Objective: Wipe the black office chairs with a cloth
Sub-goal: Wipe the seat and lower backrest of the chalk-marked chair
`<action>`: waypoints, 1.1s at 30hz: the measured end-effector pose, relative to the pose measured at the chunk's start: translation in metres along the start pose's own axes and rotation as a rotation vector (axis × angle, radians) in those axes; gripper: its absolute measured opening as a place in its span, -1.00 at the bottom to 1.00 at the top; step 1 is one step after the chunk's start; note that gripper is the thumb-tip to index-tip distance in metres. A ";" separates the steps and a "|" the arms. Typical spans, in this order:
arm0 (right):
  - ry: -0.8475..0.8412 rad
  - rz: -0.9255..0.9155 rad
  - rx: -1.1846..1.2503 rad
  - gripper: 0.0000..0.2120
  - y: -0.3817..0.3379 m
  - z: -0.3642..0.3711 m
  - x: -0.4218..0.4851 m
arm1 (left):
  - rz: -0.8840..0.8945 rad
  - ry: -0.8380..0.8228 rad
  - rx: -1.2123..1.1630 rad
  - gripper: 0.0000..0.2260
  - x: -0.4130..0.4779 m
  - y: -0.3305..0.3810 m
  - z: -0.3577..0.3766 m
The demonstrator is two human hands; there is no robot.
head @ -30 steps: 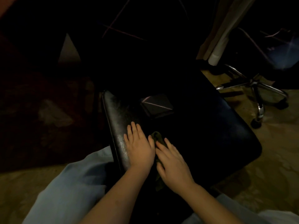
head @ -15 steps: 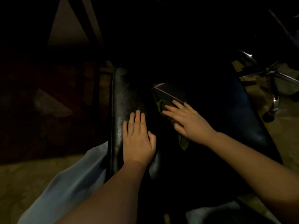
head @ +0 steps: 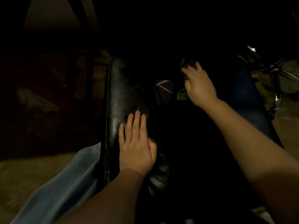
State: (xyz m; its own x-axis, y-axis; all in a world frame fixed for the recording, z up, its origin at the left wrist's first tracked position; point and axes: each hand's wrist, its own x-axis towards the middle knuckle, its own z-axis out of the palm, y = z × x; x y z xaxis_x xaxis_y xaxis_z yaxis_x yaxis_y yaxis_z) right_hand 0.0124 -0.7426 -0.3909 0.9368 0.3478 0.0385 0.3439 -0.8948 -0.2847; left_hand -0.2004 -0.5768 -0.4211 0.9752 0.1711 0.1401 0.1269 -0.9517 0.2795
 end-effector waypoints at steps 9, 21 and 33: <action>-0.330 -0.454 0.011 -0.43 -0.052 0.004 -0.122 | 0.013 -0.002 0.012 -0.43 0.001 0.001 0.001; -0.155 -0.200 0.065 -0.51 -0.030 0.017 0.022 | 0.005 -0.041 0.023 -0.42 0.001 0.001 0.000; -0.152 -0.219 0.189 -0.50 -0.072 0.027 0.016 | 0.026 -0.044 0.032 -0.40 0.002 -0.002 0.002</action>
State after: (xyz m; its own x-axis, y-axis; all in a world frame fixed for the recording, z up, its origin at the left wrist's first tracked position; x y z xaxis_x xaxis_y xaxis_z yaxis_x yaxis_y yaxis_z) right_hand 0.0009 -0.6652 -0.3961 0.8169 0.5765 -0.0206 0.5046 -0.7314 -0.4588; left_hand -0.1984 -0.5751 -0.4228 0.9851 0.1361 0.1051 0.1068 -0.9633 0.2462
